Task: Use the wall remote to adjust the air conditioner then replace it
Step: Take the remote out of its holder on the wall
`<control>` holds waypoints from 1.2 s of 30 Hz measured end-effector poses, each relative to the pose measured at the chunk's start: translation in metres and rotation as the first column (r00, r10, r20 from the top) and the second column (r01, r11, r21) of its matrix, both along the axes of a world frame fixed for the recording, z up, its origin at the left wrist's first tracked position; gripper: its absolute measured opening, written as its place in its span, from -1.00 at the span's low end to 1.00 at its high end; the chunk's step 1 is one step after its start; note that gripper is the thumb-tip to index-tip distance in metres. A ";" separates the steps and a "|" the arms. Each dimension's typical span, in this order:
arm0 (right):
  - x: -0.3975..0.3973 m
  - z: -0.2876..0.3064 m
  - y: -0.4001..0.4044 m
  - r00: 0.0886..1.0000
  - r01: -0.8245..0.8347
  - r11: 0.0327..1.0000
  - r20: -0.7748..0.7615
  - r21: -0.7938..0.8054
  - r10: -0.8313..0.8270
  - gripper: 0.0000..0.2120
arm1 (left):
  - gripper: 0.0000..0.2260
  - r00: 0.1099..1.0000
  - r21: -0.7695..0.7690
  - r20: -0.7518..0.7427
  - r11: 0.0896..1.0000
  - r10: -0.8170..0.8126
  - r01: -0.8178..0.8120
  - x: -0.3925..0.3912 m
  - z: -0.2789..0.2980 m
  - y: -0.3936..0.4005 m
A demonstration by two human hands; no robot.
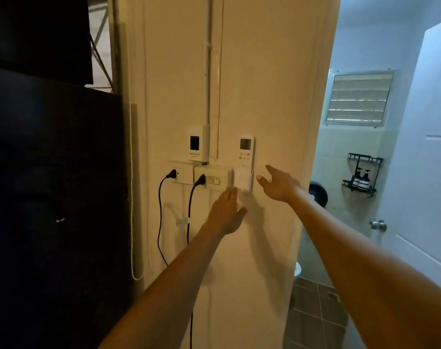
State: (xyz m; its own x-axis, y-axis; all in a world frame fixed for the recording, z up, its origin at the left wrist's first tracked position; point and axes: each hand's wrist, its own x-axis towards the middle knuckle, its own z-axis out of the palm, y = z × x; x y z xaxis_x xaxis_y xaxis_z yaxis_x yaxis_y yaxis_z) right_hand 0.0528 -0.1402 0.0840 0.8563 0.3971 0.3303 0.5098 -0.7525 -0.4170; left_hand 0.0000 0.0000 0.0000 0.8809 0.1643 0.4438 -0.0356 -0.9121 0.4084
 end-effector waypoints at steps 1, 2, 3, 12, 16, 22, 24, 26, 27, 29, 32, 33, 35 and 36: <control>0.007 0.002 0.004 1.000 -0.002 0.999 0.027 0.034 0.001 -0.39 | -0.38 0.999 -0.031 0.049 0.999 -0.015 0.017 0.008 -0.003 -0.004; 0.014 0.005 0.008 0.999 -0.002 0.998 0.043 0.058 -0.001 -0.40 | -0.38 0.995 -0.070 0.095 0.997 -0.025 0.032 0.017 -0.005 -0.006; 0.024 0.007 0.012 0.998 0.004 0.996 0.055 0.089 -0.009 -0.40 | -0.37 0.990 -0.070 0.139 0.997 -0.032 0.042 0.027 -0.009 -0.009; 0.088 0.015 0.049 0.990 0.004 0.930 0.132 0.367 -0.057 -0.49 | -0.26 0.905 -0.397 0.411 0.915 0.108 0.071 0.097 -0.025 -0.021; 0.104 0.020 0.059 0.985 -0.012 0.906 0.162 0.424 -0.062 -0.62 | -0.39 0.883 -0.460 0.442 0.885 0.157 0.073 0.115 -0.020 -0.023; 0.111 0.020 0.069 0.966 -0.007 0.893 0.233 0.449 -0.110 -0.64 | -0.33 0.870 -0.457 0.411 0.887 0.272 -0.061 0.135 -0.016 -0.015; 0.111 0.019 0.070 0.964 -0.005 0.889 0.237 0.458 -0.117 -0.62 | -0.32 0.863 -0.461 0.414 0.884 0.290 -0.077 0.138 -0.017 -0.017; 0.111 0.018 0.071 0.966 -0.010 0.885 0.233 0.465 -0.111 -0.63 | -0.33 0.855 -0.469 0.406 0.877 0.323 -0.109 0.141 -0.018 -0.019; 0.111 0.018 0.070 0.966 -0.015 0.885 0.234 0.466 -0.107 -0.64 | -0.33 0.853 -0.474 0.401 0.872 0.335 -0.120 0.143 -0.018 -0.020; 0.111 0.019 0.071 0.966 -0.014 0.879 0.233 0.477 -0.111 -0.66 | -0.33 0.846 -0.482 0.410 0.868 0.341 -0.116 0.143 -0.019 -0.021; 0.110 0.021 0.073 0.969 0.000 0.844 0.209 0.537 -0.133 -0.76 | -0.31 0.836 -0.463 0.433 0.879 0.337 -0.115 0.143 -0.019 -0.020; 0.110 0.022 0.074 0.970 0.005 0.833 0.201 0.553 -0.139 -0.77 | -0.31 0.834 -0.457 0.439 0.882 0.335 -0.114 0.143 -0.019 -0.020; 0.111 0.024 0.073 0.970 0.011 0.830 0.194 0.557 -0.143 -0.76 | -0.31 0.833 -0.454 0.443 0.884 0.331 -0.109 0.143 -0.019 -0.019; 0.111 0.025 0.073 0.972 0.011 0.833 0.189 0.553 -0.139 -0.76 | -0.31 0.833 -0.454 0.445 0.885 0.329 -0.107 0.143 -0.019 -0.019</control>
